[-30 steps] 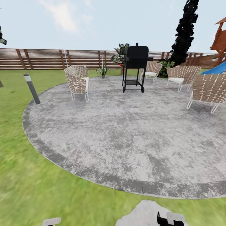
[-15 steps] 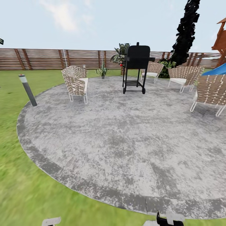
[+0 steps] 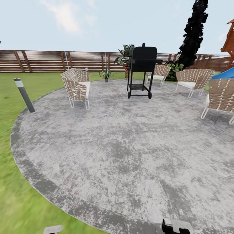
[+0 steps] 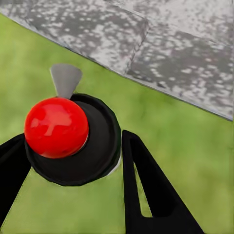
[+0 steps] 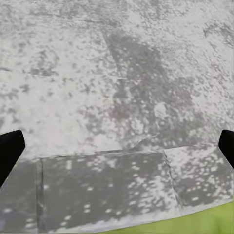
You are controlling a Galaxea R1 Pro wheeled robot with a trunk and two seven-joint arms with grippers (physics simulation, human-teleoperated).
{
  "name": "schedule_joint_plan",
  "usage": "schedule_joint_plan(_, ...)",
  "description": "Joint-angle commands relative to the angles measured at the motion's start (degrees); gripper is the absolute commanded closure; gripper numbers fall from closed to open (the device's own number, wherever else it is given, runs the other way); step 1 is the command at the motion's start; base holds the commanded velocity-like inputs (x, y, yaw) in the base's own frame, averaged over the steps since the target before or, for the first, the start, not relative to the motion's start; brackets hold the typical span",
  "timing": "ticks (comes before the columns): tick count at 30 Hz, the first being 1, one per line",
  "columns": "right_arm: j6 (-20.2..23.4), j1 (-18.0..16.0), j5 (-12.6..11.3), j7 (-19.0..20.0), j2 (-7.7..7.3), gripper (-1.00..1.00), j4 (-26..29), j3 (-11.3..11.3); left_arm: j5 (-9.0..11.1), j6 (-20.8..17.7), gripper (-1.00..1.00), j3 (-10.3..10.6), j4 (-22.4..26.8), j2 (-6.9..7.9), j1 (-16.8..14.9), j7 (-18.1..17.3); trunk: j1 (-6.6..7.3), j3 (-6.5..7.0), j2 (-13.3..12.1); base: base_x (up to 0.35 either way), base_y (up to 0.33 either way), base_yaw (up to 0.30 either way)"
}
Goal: Pick up the pesticide atomizer in the garden and spray insectifuge to fully cover both potted plants in the garden.
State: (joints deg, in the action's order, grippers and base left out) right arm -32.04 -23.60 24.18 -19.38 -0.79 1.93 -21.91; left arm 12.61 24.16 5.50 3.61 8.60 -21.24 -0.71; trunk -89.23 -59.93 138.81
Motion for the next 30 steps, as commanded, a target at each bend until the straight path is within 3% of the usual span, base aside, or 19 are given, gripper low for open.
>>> schedule_joint_plan(1,-0.1,0.0,0.6,-0.3,0.00,-1.00,-0.1,-0.3,0.6,0.2,1.00,0.5,-0.1,0.01,0.0,-0.1,-0.02,-0.05,0.0,0.339,0.000,0.000)
schedule_joint_plan(30,-0.1,0.0,0.6,-0.3,-0.04,-1.00,-0.1,-0.3,0.6,0.2,1.00,0.5,-0.1,0.01,0.0,-0.1,-0.02,-0.05,0.0,0.339,0.000,0.000)
